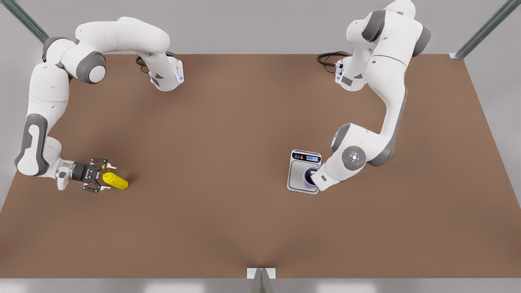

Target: Move cup to the weight, pick up sauce bottle, pour sauce

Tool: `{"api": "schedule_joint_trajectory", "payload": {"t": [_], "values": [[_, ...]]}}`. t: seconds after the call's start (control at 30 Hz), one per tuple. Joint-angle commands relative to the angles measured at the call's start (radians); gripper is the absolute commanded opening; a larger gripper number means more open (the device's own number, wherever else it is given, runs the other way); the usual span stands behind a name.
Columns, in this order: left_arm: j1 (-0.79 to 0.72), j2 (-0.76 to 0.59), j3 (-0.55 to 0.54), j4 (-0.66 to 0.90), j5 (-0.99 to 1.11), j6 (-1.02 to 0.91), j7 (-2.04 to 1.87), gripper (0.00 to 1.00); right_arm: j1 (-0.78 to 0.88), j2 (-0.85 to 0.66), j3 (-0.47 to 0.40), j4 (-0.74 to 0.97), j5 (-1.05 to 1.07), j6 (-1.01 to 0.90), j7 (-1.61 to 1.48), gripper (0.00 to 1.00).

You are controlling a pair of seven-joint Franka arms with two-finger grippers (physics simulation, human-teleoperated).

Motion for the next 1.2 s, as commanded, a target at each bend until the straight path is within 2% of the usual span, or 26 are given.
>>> {"api": "schedule_joint_trajectory", "payload": {"t": [0.0,0.57,0.6,0.63,0.67,0.7,0.73,0.8,0.83,0.9,0.93,1.0,1.03,1.1,1.13,1.17], "values": [[-0.011,0.023,-0.003,0.016,-0.003,-0.001,-0.321,0.21,0.002,0.009,0.000,0.002,0.010,0.001,-0.182,1.00],[0.001,0.073,-0.049,-0.031,-0.009,0.022,-0.314,0.21,0.043,0.018,0.000,0.001,0.050,0.024,-0.179,1.00],[0.001,0.073,-0.049,-0.031,-0.009,0.020,-0.313,0.35,0.045,0.018,0.000,-0.001,0.056,0.024,-0.180,1.00],[0.004,0.073,-0.049,-0.031,-0.009,0.020,-0.311,0.55,0.045,0.018,0.000,-0.001,0.056,0.024,-0.180,1.00],[0.007,0.073,-0.049,-0.031,-0.009,0.020,-0.305,0.81,0.046,0.016,0.002,-0.001,0.056,0.024,-0.180,0.97],[0.009,0.073,-0.049,-0.031,-0.009,0.020,-0.296,1.00,0.050,0.018,0.002,-0.001,0.056,0.024,-0.180,0.90],[0.009,0.073,-0.049,-0.031,-0.011,0.020,-0.294,1.00,0.051,0.018,0.000,-0.001,0.056,0.024,-0.180,0.75],[0.041,0.057,-0.075,-0.031,-0.011,-0.007,-0.294,1.00,0.054,0.018,0.000,-0.001,0.056,0.024,-0.180,0.61],[0.096,0.053,-0.139,-0.030,-0.006,-0.039,-0.294,1.00,0.054,0.018,0.002,-0.001,0.056,0.024,-0.180,0.58],[0.103,-0.007,-0.144,-0.024,-0.003,-0.144,-0.299,1.00,0.054,0.016,0.002,-0.001,0.056,0.024,-0.180,0.54],[0.103,-0.039,-0.141,0.025,-0.001,-0.258,-0.305,1.00,0.054,0.016,0.000,-0.001,0.056,0.024,-0.180,0.53],[0.136,-0.039,-0.129,0.315,0.037,-0.622,-0.311,1.00,0.054,0.016,0.002,0.001,0.056,0.021,-0.174,0.53],[0.172,-0.039,-0.129,0.403,0.066,-0.725,-0.310,1.00,0.054,0.015,0.002,0.004,0.056,0.015,-0.167,0.53],[0.247,-0.064,-0.133,0.415,0.089,-0.785,-0.232,1.00,0.062,0.012,0.002,0.005,0.058,0.015,-0.165,0.53],[0.238,-0.137,-0.132,0.382,0.161,-0.849,-0.045,1.00,0.066,0.010,0.002,0.007,0.058,0.013,-0.164,0.53],[0.147,-0.268,-0.035,0.164,0.218,-0.770,0.201,1.00,0.074,0.009,0.002,0.008,0.059,0.013,-0.159,0.53]]}}
